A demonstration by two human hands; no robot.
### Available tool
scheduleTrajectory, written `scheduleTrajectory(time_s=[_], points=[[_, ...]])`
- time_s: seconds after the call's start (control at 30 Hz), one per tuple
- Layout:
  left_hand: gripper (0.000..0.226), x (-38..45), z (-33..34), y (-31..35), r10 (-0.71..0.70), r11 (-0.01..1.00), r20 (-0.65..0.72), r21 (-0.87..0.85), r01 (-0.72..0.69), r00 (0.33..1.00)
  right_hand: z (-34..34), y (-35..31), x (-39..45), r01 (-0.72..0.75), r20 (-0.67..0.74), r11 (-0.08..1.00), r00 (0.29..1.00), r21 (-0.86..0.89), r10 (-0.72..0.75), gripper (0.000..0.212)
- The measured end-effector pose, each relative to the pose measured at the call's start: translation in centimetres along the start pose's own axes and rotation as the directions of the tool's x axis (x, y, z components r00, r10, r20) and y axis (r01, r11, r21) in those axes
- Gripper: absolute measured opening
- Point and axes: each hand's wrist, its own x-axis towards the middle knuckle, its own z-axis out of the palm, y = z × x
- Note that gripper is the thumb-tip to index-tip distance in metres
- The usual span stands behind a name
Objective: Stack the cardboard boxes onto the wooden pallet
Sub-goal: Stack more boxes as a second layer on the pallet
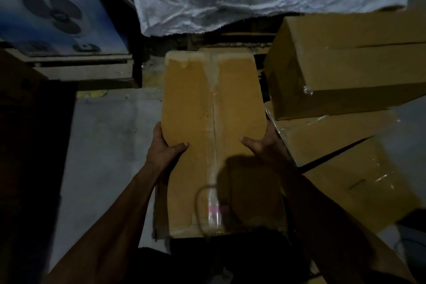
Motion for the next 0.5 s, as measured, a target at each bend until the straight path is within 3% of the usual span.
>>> scheduleTrajectory(time_s=[0.3,0.5], points=[[0.079,-15.3,-9.5,14.3,0.041,0.998,-0.095,0.052,-0.036,0.995,-6.4,-16.4,-17.5,0.078,-0.023,0.991,0.996,-0.104,-0.081,0.078],[0.098,-25.6,-15.0,20.2,0.176,0.942,-0.236,0.323,-0.094,0.956,-6.8,-22.4,-25.3,0.206,-0.006,0.964,0.978,-0.168,-0.209,0.082]])
